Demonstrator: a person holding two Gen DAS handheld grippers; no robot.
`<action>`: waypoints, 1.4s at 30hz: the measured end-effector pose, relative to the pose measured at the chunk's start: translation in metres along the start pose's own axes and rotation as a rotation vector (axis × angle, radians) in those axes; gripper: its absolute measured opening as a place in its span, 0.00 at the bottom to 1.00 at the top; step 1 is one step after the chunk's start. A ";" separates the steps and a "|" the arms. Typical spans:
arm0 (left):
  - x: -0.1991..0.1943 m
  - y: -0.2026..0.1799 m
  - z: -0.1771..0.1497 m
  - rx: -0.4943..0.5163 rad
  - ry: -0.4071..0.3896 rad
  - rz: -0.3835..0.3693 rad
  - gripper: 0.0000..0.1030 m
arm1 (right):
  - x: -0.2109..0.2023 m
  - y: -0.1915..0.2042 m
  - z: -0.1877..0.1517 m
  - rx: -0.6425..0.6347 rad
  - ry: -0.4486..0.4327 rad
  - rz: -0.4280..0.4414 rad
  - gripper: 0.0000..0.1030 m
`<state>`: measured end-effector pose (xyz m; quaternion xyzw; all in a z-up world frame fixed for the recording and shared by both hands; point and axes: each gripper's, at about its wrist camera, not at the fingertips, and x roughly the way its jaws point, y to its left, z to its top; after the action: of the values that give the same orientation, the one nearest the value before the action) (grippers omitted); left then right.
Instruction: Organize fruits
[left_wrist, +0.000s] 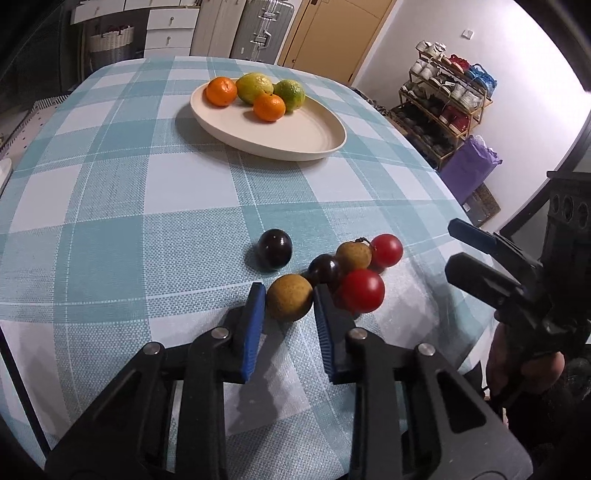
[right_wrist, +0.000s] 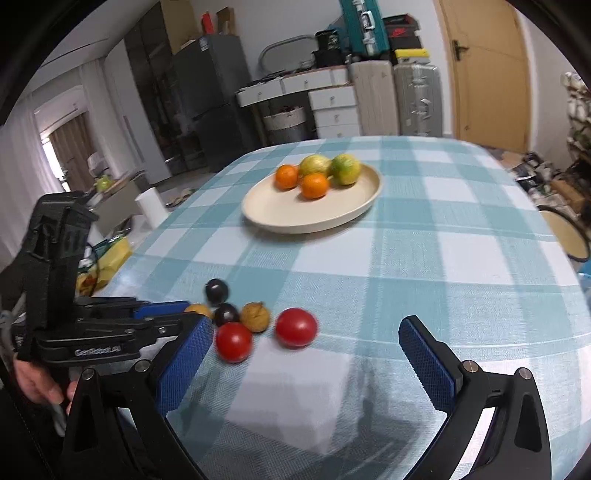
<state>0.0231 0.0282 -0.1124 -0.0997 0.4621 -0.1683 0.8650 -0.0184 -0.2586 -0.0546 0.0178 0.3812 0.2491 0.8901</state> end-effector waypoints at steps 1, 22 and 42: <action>-0.002 0.001 0.000 -0.002 -0.004 -0.003 0.23 | -0.001 0.001 0.000 -0.003 -0.007 0.002 1.00; -0.017 0.019 0.003 -0.054 -0.016 -0.066 0.23 | 0.029 -0.022 0.000 0.129 0.068 0.091 0.91; -0.013 0.008 0.006 -0.066 0.024 -0.025 0.23 | 0.036 -0.026 -0.006 0.120 0.088 0.120 0.31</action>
<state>0.0231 0.0410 -0.1013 -0.1317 0.4765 -0.1650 0.8534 0.0098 -0.2661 -0.0891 0.0830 0.4326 0.2792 0.8532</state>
